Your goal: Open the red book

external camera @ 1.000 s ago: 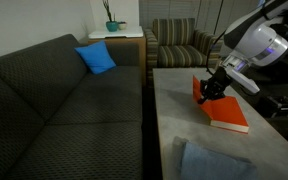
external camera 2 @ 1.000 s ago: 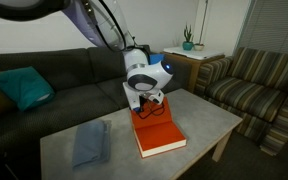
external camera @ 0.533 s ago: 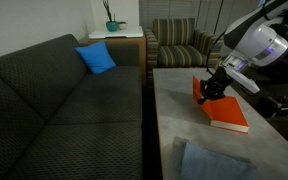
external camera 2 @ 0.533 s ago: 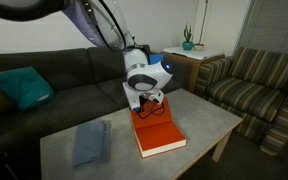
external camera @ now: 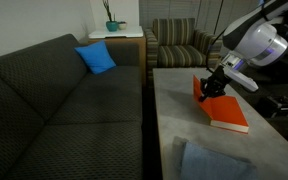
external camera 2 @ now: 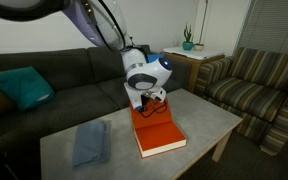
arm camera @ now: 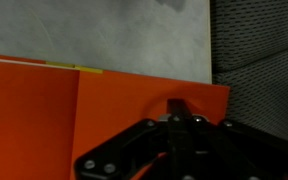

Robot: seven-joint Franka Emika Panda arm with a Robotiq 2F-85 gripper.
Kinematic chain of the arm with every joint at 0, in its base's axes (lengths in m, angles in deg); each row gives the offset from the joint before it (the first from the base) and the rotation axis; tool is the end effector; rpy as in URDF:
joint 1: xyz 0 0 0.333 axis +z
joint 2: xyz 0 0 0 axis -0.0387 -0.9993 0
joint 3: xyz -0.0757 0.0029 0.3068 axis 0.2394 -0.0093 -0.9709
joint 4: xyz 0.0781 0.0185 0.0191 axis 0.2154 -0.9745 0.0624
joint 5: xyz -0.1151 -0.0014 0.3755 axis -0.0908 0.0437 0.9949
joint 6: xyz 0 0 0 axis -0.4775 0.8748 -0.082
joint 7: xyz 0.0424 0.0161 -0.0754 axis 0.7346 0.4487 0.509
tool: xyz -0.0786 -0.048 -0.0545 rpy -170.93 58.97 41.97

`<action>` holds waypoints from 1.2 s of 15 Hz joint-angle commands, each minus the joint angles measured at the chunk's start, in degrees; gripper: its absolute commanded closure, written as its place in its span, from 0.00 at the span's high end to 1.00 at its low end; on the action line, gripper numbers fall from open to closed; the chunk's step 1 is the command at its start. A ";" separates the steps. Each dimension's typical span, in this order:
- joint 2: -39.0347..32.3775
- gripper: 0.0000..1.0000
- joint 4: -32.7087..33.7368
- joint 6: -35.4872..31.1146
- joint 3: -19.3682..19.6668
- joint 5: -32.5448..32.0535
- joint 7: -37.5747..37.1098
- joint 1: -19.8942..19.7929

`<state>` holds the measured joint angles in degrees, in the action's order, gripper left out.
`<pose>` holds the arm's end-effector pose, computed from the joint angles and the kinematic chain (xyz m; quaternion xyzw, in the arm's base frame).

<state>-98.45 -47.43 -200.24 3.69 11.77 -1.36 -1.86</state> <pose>0.7153 0.0465 -0.0664 -0.9584 0.1246 0.0170 0.2564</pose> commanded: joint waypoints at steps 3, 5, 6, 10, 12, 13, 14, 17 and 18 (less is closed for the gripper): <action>0.00 0.00 -0.87 -2.60 -1.92 -1.40 -2.70 -0.55; 0.00 0.00 -0.93 -1.70 -2.18 -1.42 -3.64 -0.56; 0.00 0.00 -0.99 -0.97 -2.03 -1.56 -4.44 -0.51; -0.04 0.00 -1.42 3.81 -1.89 -1.81 -7.09 -0.86; -0.05 0.00 -1.45 5.91 -1.71 -1.88 -8.14 -0.70; -0.06 0.00 -1.45 6.71 -1.63 -1.88 -8.51 -0.62; -0.06 0.00 -1.42 7.45 -1.57 -1.86 -8.84 -0.54; -0.06 0.00 -1.42 8.99 -1.45 -1.71 -9.67 -0.42; -0.06 0.00 -1.48 9.54 -1.47 -1.69 -9.75 -0.39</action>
<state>-98.51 -48.69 -192.90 2.35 10.75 -10.01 -1.95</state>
